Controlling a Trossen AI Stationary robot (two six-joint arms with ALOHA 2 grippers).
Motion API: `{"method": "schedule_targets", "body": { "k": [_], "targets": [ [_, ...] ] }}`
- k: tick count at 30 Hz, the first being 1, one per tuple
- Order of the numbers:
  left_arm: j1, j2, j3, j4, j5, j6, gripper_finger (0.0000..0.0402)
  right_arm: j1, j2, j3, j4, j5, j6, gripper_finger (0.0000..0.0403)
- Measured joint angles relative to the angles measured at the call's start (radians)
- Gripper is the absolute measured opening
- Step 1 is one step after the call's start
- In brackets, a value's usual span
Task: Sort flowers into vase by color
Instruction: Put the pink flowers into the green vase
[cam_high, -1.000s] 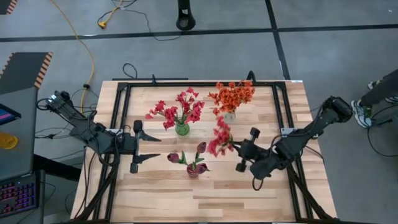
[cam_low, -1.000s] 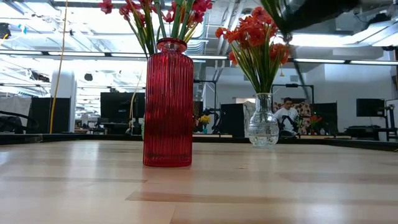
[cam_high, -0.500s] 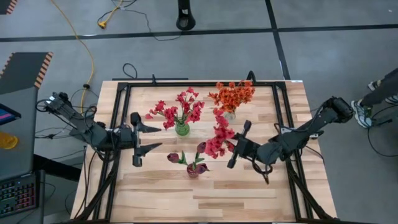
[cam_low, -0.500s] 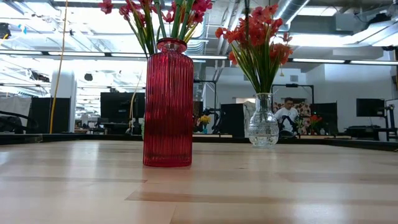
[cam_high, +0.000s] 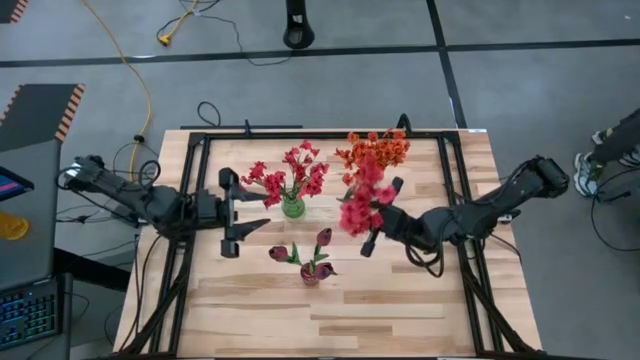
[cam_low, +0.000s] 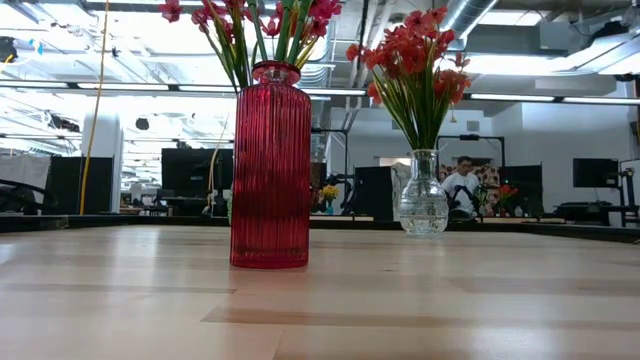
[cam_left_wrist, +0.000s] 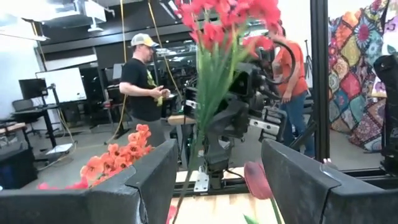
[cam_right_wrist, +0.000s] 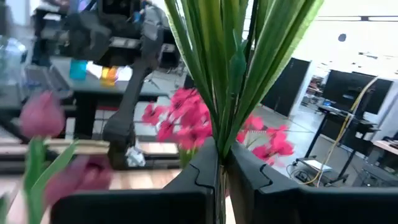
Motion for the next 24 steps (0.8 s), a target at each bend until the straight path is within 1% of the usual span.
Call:
{"method": "schedule_targets", "body": {
  "k": [3,6,10,17,20,24],
  "targets": [
    [0.034,0.043,0.049,-0.010,0.045,0.017,0.0221,-0.019,0.000,0.043,-0.041,-0.013,0.001,0.0045],
    [0.063,0.097,0.106,-0.021,0.049,0.031,0.0221,-0.039,0.000,0.087,-0.092,-0.059,0.012,0.0045],
    [0.097,0.170,0.178,-0.035,0.049,0.046,0.0221,-0.070,0.000,0.126,-0.145,-0.124,0.081,0.0045],
    [0.151,0.299,0.296,-0.062,0.063,0.063,0.0221,-0.105,0.000,0.133,-0.158,-0.210,0.115,0.0045],
    [0.175,0.353,0.343,-0.061,0.099,0.062,0.0221,-0.116,0.000,0.132,-0.173,-0.230,0.139,0.0045],
    [0.197,0.422,0.404,-0.061,0.101,0.059,0.0221,-0.119,0.002,0.133,-0.178,-0.234,0.143,0.0045]
  ]
}}
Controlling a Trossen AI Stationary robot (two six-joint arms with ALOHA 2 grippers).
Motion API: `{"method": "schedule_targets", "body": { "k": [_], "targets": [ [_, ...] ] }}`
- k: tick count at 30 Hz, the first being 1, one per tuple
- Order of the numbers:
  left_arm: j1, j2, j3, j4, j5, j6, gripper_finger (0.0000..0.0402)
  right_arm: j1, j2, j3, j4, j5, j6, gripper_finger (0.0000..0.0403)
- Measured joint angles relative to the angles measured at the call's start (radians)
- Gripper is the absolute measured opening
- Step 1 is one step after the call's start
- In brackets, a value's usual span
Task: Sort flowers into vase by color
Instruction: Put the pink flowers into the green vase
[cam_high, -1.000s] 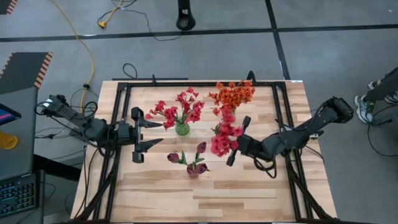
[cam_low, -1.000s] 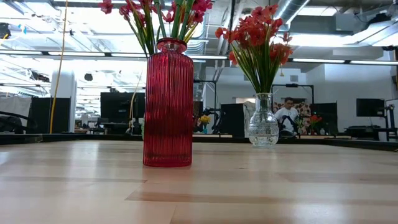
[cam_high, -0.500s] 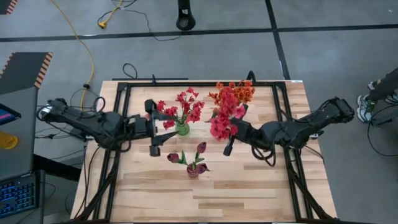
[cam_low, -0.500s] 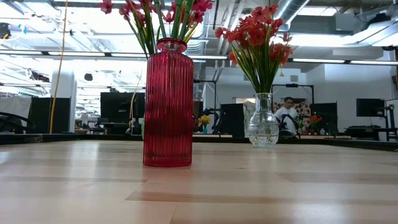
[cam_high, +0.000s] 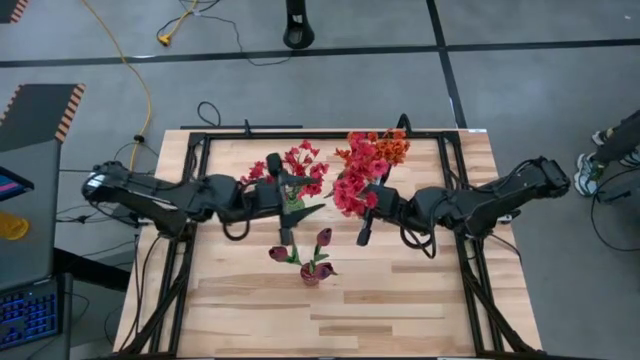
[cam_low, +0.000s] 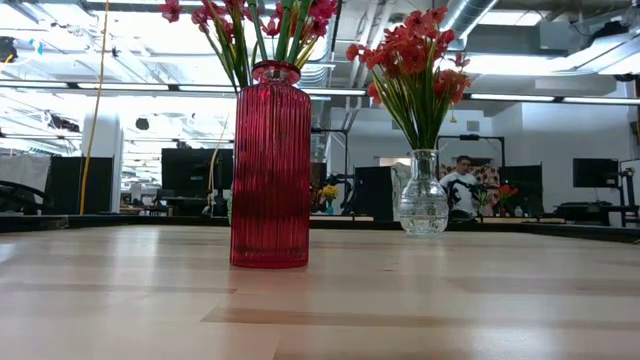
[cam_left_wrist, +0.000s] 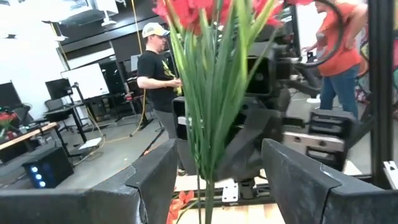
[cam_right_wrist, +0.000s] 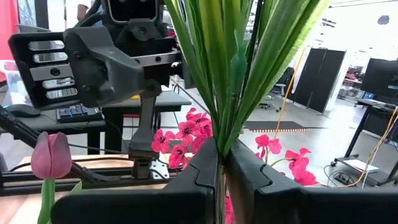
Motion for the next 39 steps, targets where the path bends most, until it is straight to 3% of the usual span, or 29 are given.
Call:
{"method": "schedule_targets", "body": {
  "k": [12,29,39],
  "targets": [
    [0.038,0.142,0.115,0.002,0.026,-0.032,0.0221,0.000,0.003,0.000,-0.002,0.000,-0.003,0.0045],
    [0.077,0.142,0.119,0.001,0.104,-0.102,0.0218,-0.004,0.003,0.000,-0.002,0.000,0.000,0.0045],
    [0.081,0.142,0.119,-0.009,0.104,-0.096,0.0136,-0.004,0.003,0.000,-0.001,0.000,0.000,0.0045]
  ]
}}
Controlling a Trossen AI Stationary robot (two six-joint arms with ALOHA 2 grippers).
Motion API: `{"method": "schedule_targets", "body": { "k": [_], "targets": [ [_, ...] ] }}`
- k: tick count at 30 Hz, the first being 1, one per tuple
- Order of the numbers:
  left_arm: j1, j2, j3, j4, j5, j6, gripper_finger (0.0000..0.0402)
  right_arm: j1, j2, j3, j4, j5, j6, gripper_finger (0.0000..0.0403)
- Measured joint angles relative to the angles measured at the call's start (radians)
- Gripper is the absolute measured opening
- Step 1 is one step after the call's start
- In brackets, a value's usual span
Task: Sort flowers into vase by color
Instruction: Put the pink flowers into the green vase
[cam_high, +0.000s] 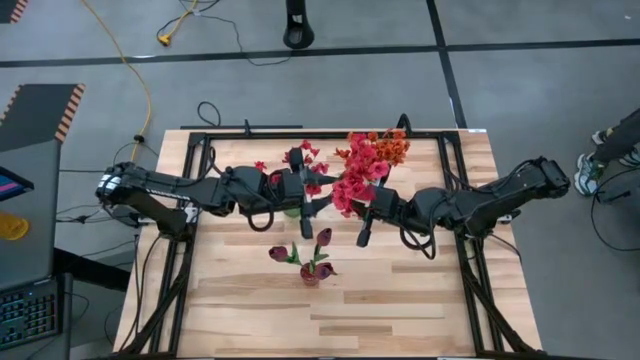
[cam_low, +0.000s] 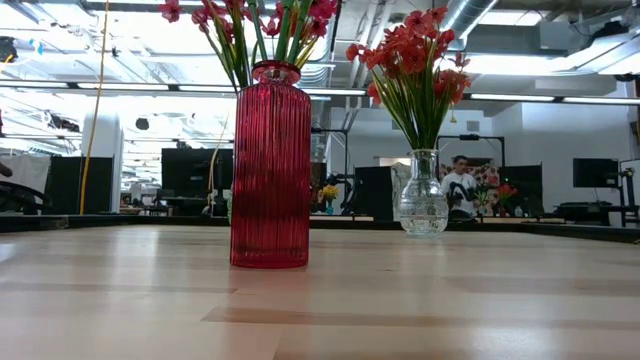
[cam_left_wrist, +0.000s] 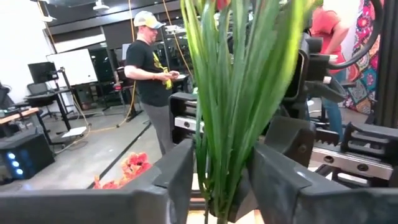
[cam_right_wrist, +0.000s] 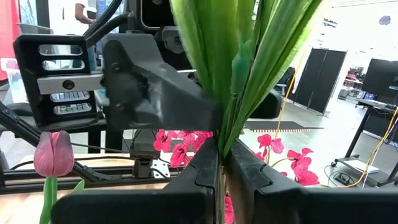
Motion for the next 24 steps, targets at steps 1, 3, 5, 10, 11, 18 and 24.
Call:
{"method": "schedule_targets", "body": {
  "k": [1,3,5,10,11,18,24],
  "targets": [
    [0.000,0.000,0.000,0.000,0.000,0.004,0.0125,0.000,0.000,0.000,0.001,0.000,0.000,0.0045],
    [0.000,0.000,0.000,0.000,0.000,0.004,0.0103,0.000,0.000,0.000,0.000,0.000,0.000,0.0045],
    [0.000,0.000,0.000,0.000,0.001,0.003,0.0080,0.000,0.000,0.000,0.001,0.000,0.000,0.0046],
    [0.000,0.000,0.000,0.007,0.000,0.004,0.0025,0.000,0.000,0.000,0.002,0.000,0.000,0.0052],
    [0.000,0.000,0.000,0.008,0.001,0.004,0.0015,0.000,0.000,0.000,0.002,0.000,0.000,0.0053],
    [0.000,0.000,0.000,0.008,0.000,0.004,0.0013,0.000,0.000,0.000,0.002,0.000,-0.002,0.0058],
    [0.000,-0.003,0.000,0.002,0.000,0.003,0.0010,0.000,0.000,0.000,0.001,0.000,-0.003,0.0059]
  ]
}}
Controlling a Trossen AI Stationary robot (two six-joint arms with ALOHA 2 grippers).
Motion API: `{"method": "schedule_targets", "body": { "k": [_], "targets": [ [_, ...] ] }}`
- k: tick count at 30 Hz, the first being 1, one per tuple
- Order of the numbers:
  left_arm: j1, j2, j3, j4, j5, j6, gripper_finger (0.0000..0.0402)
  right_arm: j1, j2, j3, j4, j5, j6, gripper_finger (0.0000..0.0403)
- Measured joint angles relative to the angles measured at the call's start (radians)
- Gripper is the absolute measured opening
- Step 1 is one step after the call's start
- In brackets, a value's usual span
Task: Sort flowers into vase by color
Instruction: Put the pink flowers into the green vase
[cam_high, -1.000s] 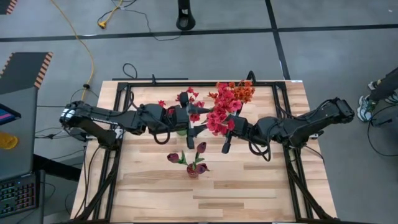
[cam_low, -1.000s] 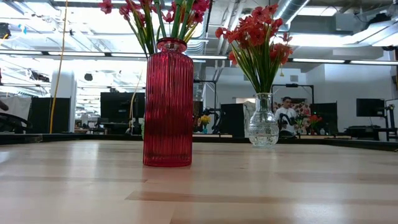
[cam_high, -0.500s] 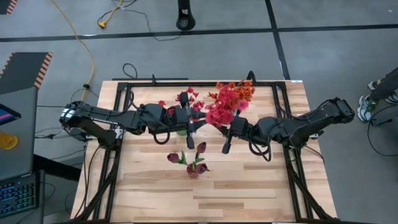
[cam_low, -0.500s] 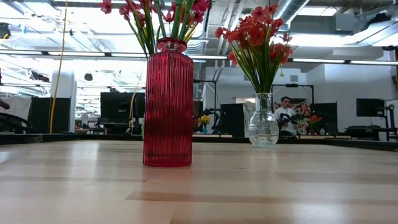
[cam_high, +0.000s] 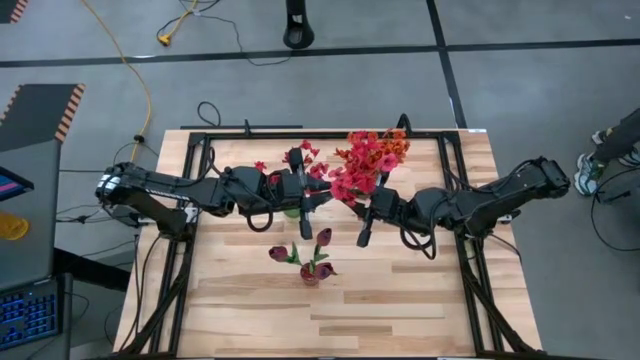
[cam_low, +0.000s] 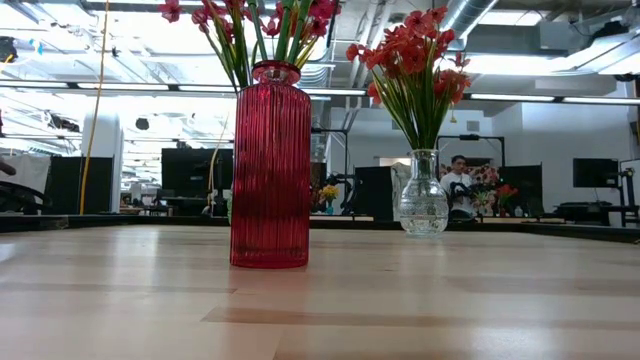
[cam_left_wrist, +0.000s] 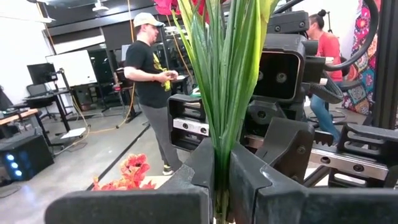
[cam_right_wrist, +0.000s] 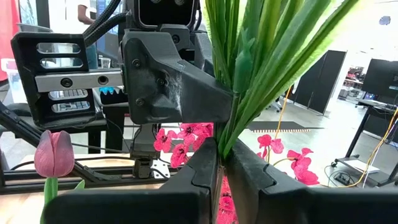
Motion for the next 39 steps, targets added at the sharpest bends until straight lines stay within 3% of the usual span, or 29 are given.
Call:
{"method": "schedule_targets", "body": {
  "k": [4,11,16,21,28,33,39],
  "targets": [
    [0.000,0.000,0.000,0.000,0.000,0.000,0.0010,0.000,0.000,0.000,-0.002,0.000,0.000,0.0079],
    [0.000,-0.011,-0.001,-0.010,-0.012,0.009,0.0010,0.002,-0.003,0.000,-0.005,0.055,-0.015,0.0161],
    [-0.011,-0.087,-0.001,-0.064,-0.056,0.011,0.0009,0.026,-0.042,0.000,-0.050,0.108,-0.056,0.0202],
    [-0.062,-0.190,-0.001,-0.196,-0.125,0.011,0.0009,0.054,-0.103,0.000,-0.109,0.113,-0.046,0.0205],
    [-0.234,-0.268,-0.005,-0.358,-0.353,0.049,0.0009,0.068,-0.163,0.000,-0.241,0.111,0.086,0.0187],
    [-0.357,-0.322,-0.085,-0.343,-0.478,0.072,0.0009,0.068,-0.174,0.000,-0.318,0.109,0.140,0.0178],
    [-0.407,-0.406,-0.276,-0.211,-0.542,0.060,0.0009,0.068,-0.161,0.000,-0.347,0.108,0.142,0.0176]
  ]
}}
